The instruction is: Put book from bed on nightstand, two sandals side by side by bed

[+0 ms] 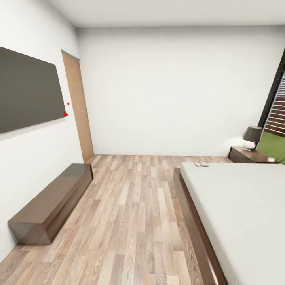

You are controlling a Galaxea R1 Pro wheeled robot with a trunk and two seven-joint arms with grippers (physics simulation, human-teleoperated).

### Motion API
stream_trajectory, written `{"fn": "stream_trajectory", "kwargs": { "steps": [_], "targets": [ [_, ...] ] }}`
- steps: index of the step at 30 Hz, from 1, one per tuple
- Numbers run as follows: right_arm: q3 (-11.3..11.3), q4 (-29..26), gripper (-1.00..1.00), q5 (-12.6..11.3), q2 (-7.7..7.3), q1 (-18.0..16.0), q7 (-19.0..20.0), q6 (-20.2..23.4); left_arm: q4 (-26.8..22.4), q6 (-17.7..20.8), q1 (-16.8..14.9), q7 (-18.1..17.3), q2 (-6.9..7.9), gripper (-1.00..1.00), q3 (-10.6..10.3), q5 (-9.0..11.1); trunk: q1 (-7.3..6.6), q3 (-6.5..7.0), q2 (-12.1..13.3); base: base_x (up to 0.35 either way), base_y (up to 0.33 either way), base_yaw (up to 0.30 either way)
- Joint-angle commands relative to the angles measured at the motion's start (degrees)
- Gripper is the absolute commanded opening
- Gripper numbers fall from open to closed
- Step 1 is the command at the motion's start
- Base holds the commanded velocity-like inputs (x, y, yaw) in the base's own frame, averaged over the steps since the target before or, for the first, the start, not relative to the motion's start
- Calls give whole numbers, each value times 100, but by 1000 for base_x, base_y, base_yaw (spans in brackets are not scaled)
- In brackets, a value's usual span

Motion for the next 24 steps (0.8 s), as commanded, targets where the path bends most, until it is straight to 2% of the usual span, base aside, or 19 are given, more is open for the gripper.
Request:
{"fn": "stream_trajectory", "kwargs": {
  "steps": [1, 24],
  "targets": [
    [-14, 8, 100, -19, 3, -3, 0, -28, 1, -15, 1, 10, 1, 100, -49, 39, 2, -5, -4, 0, 0, -262],
    [-14, 8, 100, -13, 15, -3, 0, -28, 1, -15, 1, 17, -4, 100, -49, 33, 2, -158, -4, 0, 0, -192]
  ]
}}
